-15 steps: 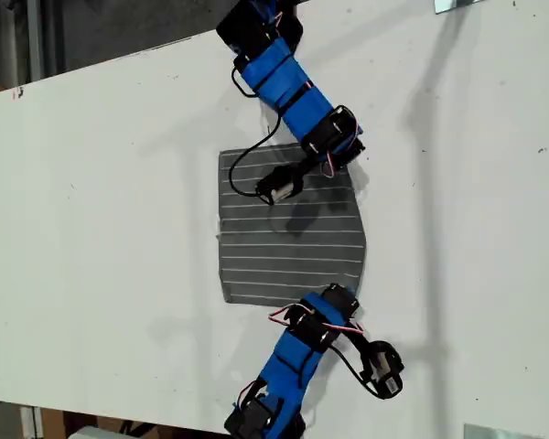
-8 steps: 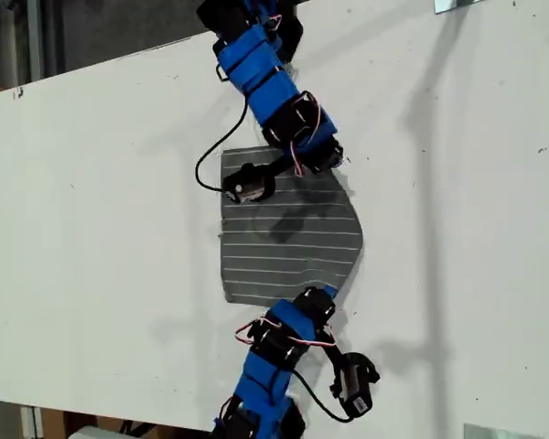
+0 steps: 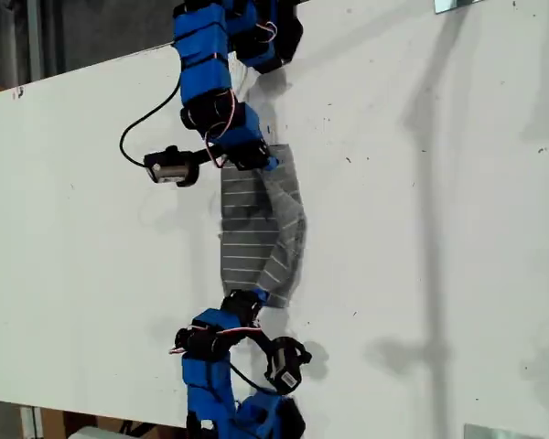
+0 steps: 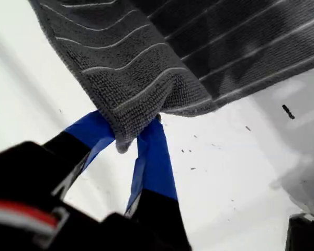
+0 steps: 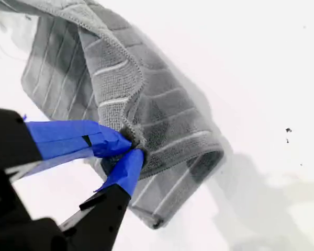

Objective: Grasp corners of a square towel and fold twice.

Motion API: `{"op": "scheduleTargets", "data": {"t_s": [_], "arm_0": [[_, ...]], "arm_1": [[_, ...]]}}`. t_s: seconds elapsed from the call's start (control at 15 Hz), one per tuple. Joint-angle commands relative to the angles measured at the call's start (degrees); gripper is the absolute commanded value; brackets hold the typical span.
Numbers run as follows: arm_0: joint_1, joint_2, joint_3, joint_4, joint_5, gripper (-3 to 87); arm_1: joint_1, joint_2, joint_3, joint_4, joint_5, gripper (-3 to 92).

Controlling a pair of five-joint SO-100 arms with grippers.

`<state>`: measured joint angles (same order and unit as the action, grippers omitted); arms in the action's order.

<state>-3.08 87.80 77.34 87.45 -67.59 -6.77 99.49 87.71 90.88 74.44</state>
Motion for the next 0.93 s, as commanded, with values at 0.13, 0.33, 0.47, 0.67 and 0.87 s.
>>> {"op": "scheduleTargets", "data": {"t_s": [0.13, 0.33, 0.47, 0.67, 0.87], "arm_0": [[-14.9, 7.0, 12.6, -7.8, 7.1, -0.2], [-22.4, 5.8, 19.2, -13.5, 10.7, -0.2], [-25.2, 5.6, 19.2, -15.4, 12.8, -0.2], [-28.3, -1.1, 14.6, -15.8, 15.3, -0.2], [-24.5, -3.4, 12.8, -15.4, 13.2, -0.2]], "arm_1": [[11.4, 6.4, 10.1, -5.4, -4.1, -0.1], [18.3, 13.2, 24.4, -11.8, -4.3, -0.1], [22.9, 17.8, 32.0, -15.1, -6.2, -0.1], [25.5, 19.4, 35.8, -17.4, -7.8, -0.2], [23.9, 19.4, 37.0, -18.5, -8.0, -0.2]]}}
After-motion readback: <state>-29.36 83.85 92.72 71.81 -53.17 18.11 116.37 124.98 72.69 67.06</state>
